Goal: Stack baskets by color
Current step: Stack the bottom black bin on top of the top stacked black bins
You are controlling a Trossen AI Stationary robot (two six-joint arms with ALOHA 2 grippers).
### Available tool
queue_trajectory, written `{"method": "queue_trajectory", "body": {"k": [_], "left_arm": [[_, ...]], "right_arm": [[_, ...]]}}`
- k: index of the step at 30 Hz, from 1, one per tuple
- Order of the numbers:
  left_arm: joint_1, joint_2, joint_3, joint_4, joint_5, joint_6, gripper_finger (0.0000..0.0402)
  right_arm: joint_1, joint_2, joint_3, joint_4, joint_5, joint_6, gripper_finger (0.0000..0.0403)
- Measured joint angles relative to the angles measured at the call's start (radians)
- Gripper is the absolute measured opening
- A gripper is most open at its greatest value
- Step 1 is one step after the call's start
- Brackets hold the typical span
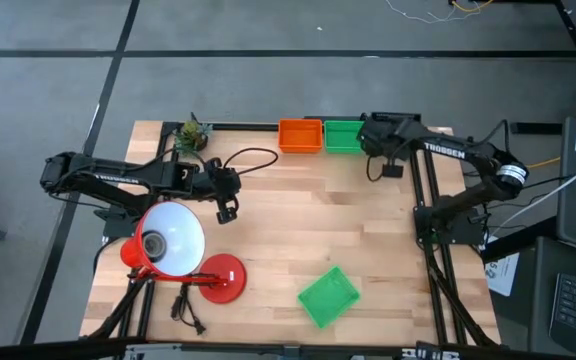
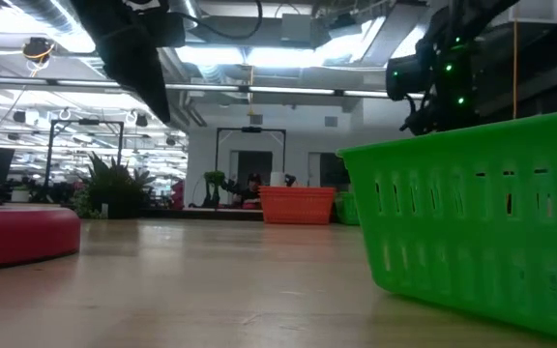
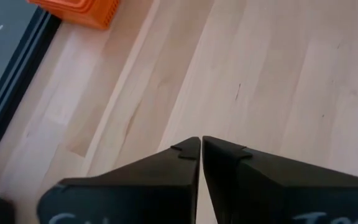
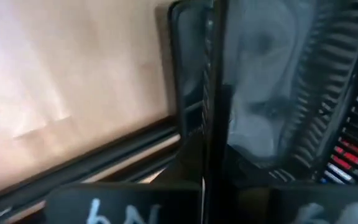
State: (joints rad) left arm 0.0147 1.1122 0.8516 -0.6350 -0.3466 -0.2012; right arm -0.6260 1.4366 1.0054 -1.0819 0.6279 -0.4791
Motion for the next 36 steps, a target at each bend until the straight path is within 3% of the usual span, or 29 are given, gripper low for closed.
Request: {"method": "queue_trajectory", "body": {"k": [12,24,36], "left_arm": [[0.0,0.0,0.0,0.002,-0.005,0.001,0.0008],[0.0,0.0,0.0,0.0,-0.007,-0.006,0.0011],[0.0,0.0,0.0,0.0,-0.007,-0.009,0.0012]], "right_arm": [[-0.127,0.119,0.0,0.049,0.005,-0.09,0.0005],[-0.152,0.162,0.0,0.111,0.045,-0.109,0.0104],[-0.152,0.162,0.0,0.122,0.089,-0.202,0.0116]]}}
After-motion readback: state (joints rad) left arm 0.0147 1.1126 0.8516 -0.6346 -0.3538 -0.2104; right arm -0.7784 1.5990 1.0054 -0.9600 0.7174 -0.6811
